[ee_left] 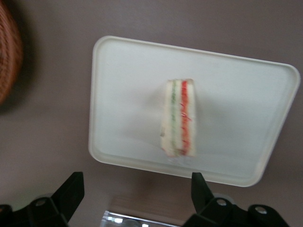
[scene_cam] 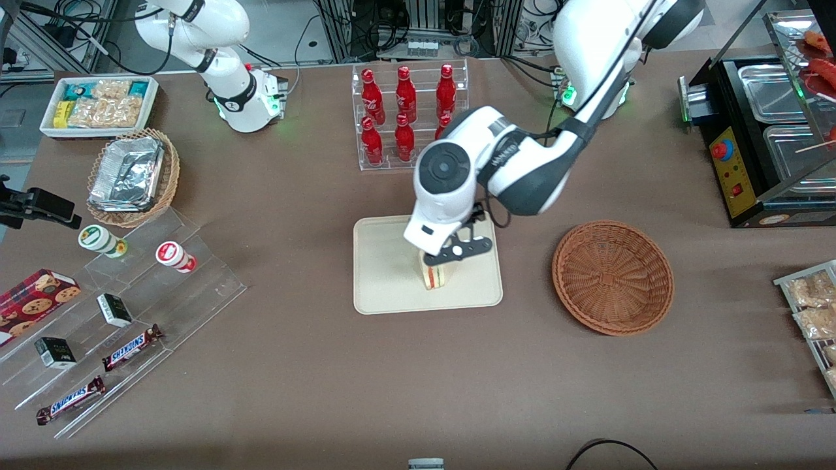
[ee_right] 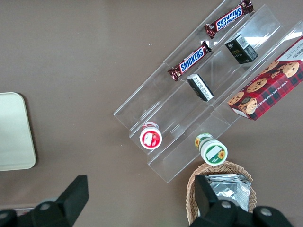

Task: Place sandwich from basket to tray

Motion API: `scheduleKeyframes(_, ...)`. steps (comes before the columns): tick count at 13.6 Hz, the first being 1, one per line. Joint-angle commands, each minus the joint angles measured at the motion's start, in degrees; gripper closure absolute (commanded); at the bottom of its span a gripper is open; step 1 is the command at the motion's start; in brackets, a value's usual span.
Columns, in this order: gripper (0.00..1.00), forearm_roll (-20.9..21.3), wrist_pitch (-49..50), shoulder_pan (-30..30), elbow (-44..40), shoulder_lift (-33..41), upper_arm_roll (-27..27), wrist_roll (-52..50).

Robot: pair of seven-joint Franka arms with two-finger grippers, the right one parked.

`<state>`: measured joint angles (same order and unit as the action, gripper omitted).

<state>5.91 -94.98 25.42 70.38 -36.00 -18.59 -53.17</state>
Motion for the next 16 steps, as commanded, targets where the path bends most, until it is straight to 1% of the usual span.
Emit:
scheduleKeyframes(1,0.00,-0.64,4.43,-5.89,2.48,3.56,-0.05,11.12)
scheduleKeyframes(3,0.00,-0.64,7.42,-11.06,4.41,5.93,-0.04,16.50)
scheduleKeyframes(6,0.00,0.68,7.70,-17.14,9.94,10.59,-0.04,26.86)
scheduleKeyframes(13,0.00,-0.11,5.51,-26.19,17.94,19.29,-0.22,42.42)
scheduleKeyframes(14,0.00,-0.37,5.16,-27.51,19.95,20.95,-0.05,45.23)
scheduleKeyframes(15,0.00,-1.94,4.81,-29.62,22.06,23.15,0.22,47.78)
scheduleKeyframes(16,0.00,-3.96,4.63,-30.42,23.48,24.99,2.57,50.51)
